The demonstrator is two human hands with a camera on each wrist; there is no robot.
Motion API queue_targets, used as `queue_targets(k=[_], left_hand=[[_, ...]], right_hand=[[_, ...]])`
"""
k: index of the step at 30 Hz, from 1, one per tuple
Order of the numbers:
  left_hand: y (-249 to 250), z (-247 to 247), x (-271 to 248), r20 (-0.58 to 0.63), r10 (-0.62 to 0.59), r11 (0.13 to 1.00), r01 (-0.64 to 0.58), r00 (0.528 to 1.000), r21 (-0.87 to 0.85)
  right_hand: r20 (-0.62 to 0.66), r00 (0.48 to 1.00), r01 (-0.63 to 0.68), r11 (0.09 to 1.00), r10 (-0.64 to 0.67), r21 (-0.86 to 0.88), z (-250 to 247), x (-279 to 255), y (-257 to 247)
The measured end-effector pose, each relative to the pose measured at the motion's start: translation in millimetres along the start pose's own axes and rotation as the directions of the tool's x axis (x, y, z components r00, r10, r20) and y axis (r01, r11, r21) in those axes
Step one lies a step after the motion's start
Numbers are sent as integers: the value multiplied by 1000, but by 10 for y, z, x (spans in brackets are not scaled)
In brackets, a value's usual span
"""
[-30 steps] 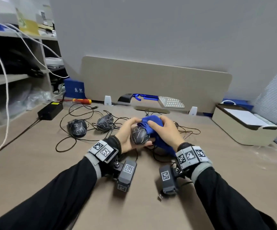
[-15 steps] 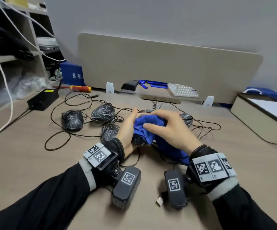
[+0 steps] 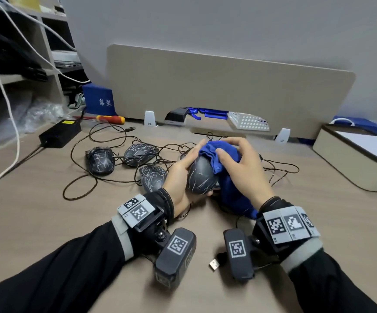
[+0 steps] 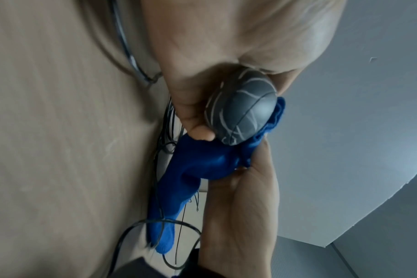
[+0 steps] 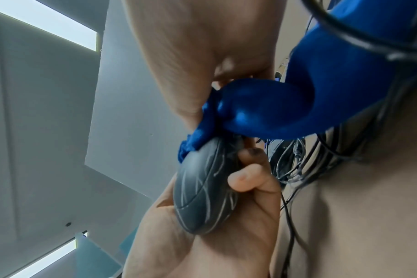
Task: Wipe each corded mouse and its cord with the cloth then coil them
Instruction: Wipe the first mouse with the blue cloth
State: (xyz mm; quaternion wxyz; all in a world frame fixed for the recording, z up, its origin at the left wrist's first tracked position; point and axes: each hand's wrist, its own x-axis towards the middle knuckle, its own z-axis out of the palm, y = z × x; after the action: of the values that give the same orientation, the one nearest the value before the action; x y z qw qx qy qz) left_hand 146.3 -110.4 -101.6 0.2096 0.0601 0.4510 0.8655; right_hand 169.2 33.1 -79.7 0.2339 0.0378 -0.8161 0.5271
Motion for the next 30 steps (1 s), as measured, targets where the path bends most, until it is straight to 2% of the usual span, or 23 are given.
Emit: queue_targets(k=[1,3,5,7,8,10,12,14,18,22,27,30], left_hand=[[6,6,-4,-8,1,1000,-1,1000,4],[18,5,-13,-35,-4,1000,4,999,-20],[11,-10,-3,-51,-10,997,6,999,-75],[-5,-14,2,-41,-33,994,29,999,-103],[-13,-15,14,-27,-53,995,50,998,-87],[-29,12,12,2,-101,995,100,995,18],[-38,44,-7,15,-118,987,116,993,114],[-47,52,-16,2,-112,984,110,994,139],[-36,27,0,-52,-110,991,114,993,74],[-22,39,-17,-18,-117,985,119,993,126],[-8,13,4,-51,-81,997,82,995,17],[-25,6,16,-12,-124,987,125,992,97]], right_hand=[[-18,1000,2,1000,-2,-6,-10,-6,3],[18,995,99,992,-97,-77,-13,-18,-24],[168,968,207,970,-184,-132,19,-59,-77],[271,940,249,960,-207,-130,43,-88,-119],[248,941,265,958,-231,-114,43,-81,-116],[112,963,256,963,-246,-85,12,-35,-82],[26,978,209,976,-208,-61,-25,1,-47],[23,985,172,984,-171,-57,-30,9,-29],[119,972,211,975,-202,-73,16,-32,-57],[12,993,115,993,-115,-33,26,9,8],[145,976,170,985,-165,-28,52,-33,-46],[34,996,77,995,-79,56,29,-15,-25]])
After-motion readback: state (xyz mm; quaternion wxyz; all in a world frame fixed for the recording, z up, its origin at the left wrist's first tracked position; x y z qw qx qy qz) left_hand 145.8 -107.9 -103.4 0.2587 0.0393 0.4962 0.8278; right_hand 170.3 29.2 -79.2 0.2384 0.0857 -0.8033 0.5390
